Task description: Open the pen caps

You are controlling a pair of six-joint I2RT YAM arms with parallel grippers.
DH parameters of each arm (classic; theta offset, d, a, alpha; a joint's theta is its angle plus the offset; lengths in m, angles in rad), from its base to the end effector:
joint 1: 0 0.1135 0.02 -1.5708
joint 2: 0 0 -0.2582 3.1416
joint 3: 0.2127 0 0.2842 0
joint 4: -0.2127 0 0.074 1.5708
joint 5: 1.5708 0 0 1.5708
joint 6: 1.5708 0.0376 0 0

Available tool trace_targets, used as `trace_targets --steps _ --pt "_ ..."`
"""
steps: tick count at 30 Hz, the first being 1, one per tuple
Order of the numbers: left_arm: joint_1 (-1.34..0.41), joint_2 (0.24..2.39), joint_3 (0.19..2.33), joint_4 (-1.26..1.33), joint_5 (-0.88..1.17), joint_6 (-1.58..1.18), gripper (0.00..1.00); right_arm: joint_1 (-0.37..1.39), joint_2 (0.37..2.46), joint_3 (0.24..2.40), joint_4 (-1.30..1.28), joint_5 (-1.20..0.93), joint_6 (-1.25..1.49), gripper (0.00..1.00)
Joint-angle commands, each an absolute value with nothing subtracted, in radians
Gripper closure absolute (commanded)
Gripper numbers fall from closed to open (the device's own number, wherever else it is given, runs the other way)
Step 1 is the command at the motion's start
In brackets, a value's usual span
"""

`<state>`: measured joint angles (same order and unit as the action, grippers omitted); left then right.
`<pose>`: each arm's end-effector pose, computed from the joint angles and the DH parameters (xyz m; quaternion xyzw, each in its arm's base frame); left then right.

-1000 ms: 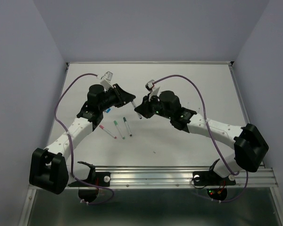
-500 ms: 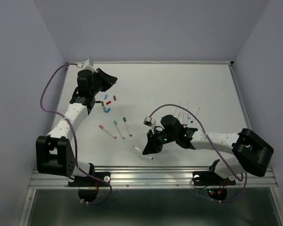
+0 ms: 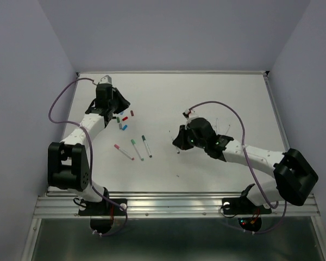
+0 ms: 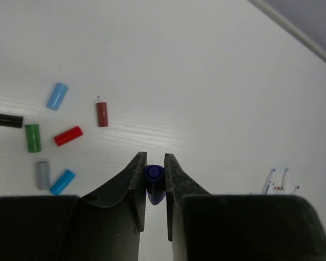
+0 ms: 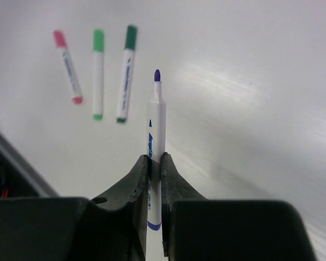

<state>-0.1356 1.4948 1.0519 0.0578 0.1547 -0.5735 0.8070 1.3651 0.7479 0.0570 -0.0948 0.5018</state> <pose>0.3758 -0.0571 0.2644 -0.1375 0.8165 -0.2535 0.5002 0.2208 0.2357 0.1952 -0.1555 0.8604 0.3272 0.3584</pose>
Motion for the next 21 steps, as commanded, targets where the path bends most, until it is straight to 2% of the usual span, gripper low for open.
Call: trace_targets --steps 1,8,13,21 --pt "-0.140 1.543 1.052 -0.054 0.043 -0.465 0.93 0.753 1.407 0.870 -0.043 0.233 0.486 0.99" --pt "-0.181 1.681 1.126 -0.136 -0.110 -0.453 0.87 0.651 1.529 0.966 -0.074 0.328 0.479 0.99" --pt "-0.198 1.764 1.173 -0.182 -0.146 -0.456 0.82 0.615 1.577 1.014 -0.078 0.354 0.466 0.99" --pt "-0.215 1.783 1.184 -0.196 -0.172 -0.463 0.53 0.583 1.631 1.049 -0.080 0.370 0.466 0.96"
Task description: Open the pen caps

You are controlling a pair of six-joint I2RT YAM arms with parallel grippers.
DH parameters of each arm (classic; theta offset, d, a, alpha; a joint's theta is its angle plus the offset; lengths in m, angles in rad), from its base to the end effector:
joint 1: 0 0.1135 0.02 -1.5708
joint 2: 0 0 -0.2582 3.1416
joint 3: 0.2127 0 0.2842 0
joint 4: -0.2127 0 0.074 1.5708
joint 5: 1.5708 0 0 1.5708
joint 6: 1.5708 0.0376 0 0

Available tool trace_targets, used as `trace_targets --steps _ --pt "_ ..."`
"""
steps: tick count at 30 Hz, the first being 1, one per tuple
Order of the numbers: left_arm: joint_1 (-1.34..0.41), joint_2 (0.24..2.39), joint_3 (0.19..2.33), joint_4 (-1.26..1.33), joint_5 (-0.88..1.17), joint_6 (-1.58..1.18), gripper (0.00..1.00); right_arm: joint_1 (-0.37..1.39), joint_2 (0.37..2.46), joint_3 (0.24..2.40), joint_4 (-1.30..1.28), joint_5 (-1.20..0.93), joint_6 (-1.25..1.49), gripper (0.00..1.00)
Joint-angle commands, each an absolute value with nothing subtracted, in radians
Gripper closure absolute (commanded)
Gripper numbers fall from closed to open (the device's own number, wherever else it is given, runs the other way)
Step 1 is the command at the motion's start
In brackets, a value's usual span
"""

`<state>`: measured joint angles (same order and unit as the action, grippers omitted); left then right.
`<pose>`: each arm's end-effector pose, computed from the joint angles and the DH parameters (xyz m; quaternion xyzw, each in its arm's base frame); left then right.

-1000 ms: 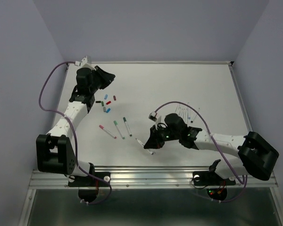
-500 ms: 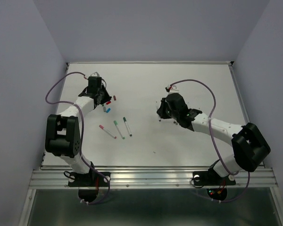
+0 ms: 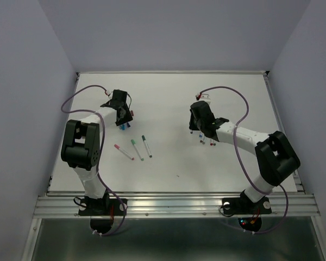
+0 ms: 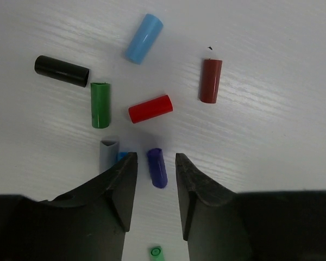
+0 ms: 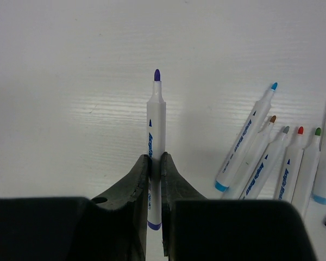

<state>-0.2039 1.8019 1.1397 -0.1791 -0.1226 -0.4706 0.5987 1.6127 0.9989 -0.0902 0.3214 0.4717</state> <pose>0.4018 -0.0784 0.1584 -0.1456 0.9213 -0.0638 0.3549 0.3173 0.2021 0.1895 0.0102 0.8983 0.0865 0.4306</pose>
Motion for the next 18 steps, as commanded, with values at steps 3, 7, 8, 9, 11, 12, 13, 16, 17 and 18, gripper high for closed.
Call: trace_targets --steps 3,7,8,9,11,12,13,16,17,18 --pt "-0.218 1.778 1.192 -0.206 -0.175 -0.462 0.46 0.583 1.654 1.066 -0.089 0.390 0.474 0.95" --pt "-0.219 1.755 1.195 -0.207 -0.169 -0.462 0.30 0.574 1.686 1.094 -0.095 0.434 0.498 0.94" --pt "-0.219 1.746 1.195 -0.207 -0.164 -0.460 0.26 0.574 1.693 1.101 -0.116 0.446 0.509 0.93" --pt "-0.219 1.735 1.195 -0.207 -0.158 -0.460 0.20 0.574 1.703 1.109 -0.124 0.460 0.521 0.92" --pt "-0.219 1.689 1.187 -0.206 -0.144 -0.460 0.13 0.574 1.727 1.126 -0.152 0.505 0.538 0.91" --pt "-0.221 1.671 1.178 -0.199 -0.140 -0.460 0.09 0.574 1.736 1.130 -0.159 0.517 0.555 0.90" --pt "-0.221 1.630 1.172 -0.195 -0.121 -0.462 0.07 0.574 1.752 1.140 -0.173 0.535 0.563 0.89" --pt "-0.221 1.531 1.132 -0.167 -0.097 -0.471 0.01 0.574 1.788 1.154 -0.201 0.566 0.589 0.88" --pt "-0.221 1.505 1.121 -0.161 -0.089 -0.472 0.01 0.574 1.798 1.164 -0.209 0.574 0.597 0.88" --pt "-0.221 1.484 1.102 -0.152 -0.083 -0.474 0.01 0.574 1.805 1.170 -0.219 0.580 0.612 0.87"
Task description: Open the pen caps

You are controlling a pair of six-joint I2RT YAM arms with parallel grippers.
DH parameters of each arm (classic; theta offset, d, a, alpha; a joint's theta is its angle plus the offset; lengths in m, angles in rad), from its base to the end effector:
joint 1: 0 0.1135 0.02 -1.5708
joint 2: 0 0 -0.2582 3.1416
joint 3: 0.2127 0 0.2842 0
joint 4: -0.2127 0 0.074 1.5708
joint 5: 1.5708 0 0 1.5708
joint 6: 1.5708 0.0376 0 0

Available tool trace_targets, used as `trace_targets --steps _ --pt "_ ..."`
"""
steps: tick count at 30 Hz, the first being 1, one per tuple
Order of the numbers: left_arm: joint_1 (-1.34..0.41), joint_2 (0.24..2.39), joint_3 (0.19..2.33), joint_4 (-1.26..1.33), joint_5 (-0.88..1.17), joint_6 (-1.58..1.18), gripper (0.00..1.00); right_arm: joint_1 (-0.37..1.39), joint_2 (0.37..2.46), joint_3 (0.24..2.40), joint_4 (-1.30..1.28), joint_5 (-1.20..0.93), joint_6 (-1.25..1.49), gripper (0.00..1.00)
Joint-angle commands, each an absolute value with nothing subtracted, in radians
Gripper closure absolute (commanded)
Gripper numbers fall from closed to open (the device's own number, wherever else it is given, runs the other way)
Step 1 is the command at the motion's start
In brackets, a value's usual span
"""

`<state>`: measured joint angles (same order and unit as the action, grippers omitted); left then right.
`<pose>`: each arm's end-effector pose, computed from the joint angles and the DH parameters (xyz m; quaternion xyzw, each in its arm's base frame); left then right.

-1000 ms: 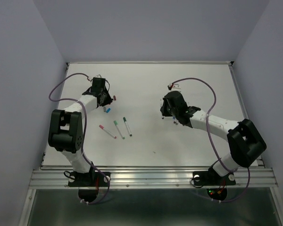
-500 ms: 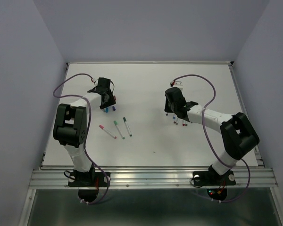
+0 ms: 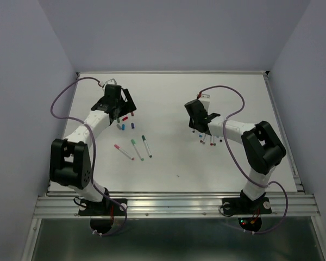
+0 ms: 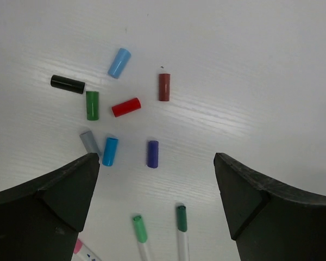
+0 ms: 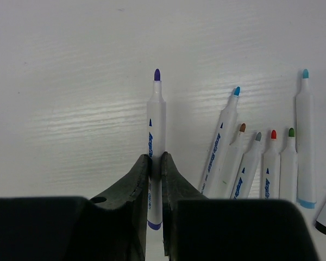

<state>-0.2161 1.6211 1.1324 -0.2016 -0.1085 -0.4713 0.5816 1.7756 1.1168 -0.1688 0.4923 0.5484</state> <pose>0.3841 -0.0801 0.2230 -0.1379 0.8930 -0.0972 0.4172 0.3452 0.2057 0.1648 0.0735 0.9050 -0.0032 0.4190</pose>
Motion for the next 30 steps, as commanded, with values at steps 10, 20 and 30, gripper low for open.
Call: trace_targets --steps 10,20,30 --pt "-0.221 1.295 0.991 -0.132 -0.075 -0.520 0.01 0.574 1.876 1.213 -0.310 0.663 0.678 0.76" --pt "-0.221 1.264 0.980 -0.135 -0.074 -0.535 0.01 0.574 1.827 1.259 -0.331 0.637 0.629 0.45" --pt "-0.221 1.224 0.968 -0.135 -0.075 -0.546 0.01 0.583 1.659 1.175 -0.149 0.254 0.381 0.00"
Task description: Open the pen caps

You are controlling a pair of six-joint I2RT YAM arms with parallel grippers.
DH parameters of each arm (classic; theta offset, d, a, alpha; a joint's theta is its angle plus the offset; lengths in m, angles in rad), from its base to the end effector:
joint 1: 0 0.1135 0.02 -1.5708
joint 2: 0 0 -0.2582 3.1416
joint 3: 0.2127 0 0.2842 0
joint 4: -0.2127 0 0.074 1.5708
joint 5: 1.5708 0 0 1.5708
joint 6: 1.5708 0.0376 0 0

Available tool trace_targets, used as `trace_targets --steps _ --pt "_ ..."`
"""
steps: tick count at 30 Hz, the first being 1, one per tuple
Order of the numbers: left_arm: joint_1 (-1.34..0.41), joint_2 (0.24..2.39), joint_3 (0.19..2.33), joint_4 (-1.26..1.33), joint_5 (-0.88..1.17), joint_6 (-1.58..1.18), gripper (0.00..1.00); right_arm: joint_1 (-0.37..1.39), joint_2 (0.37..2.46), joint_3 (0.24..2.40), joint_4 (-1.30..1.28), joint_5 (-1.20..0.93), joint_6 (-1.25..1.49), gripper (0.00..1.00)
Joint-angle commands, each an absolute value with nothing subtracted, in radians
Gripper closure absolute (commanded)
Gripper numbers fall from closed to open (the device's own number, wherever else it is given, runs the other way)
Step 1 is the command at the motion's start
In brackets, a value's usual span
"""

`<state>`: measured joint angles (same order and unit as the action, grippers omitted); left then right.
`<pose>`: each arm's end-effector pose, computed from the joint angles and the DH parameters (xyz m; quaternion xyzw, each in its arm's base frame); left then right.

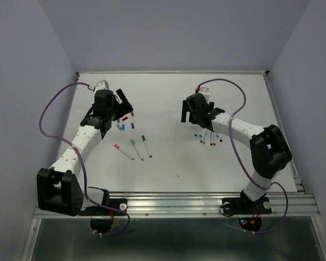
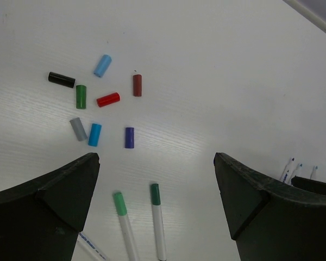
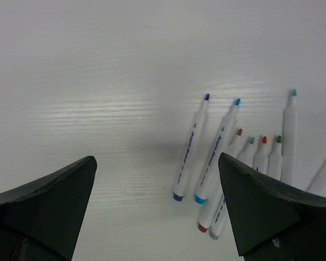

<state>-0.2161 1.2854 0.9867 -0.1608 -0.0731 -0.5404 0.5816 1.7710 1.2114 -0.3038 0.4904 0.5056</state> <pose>0.3233 -0.0682 0.2874 -0.1561 0.8347 -0.1658 0.5013 0.3509 0.2095 0.1885 0.0495 0.9126 -0.0211 0.4054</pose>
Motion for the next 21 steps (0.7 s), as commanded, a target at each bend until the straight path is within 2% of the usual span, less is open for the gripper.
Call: trace_targets --steps 1,9,21 --pt "-0.221 1.221 0.965 -0.137 -0.078 -0.546 0.01 0.583 1.646 1.175 -0.149 0.253 0.377 0.00" --pt "-0.221 1.169 0.960 -0.170 -0.146 -0.552 0.01 0.705 1.647 1.161 -0.095 0.130 0.319 0.00" --pt "-0.216 1.146 0.942 -0.196 -0.209 -0.569 0.01 0.926 1.845 1.295 -0.077 0.163 0.262 0.00"
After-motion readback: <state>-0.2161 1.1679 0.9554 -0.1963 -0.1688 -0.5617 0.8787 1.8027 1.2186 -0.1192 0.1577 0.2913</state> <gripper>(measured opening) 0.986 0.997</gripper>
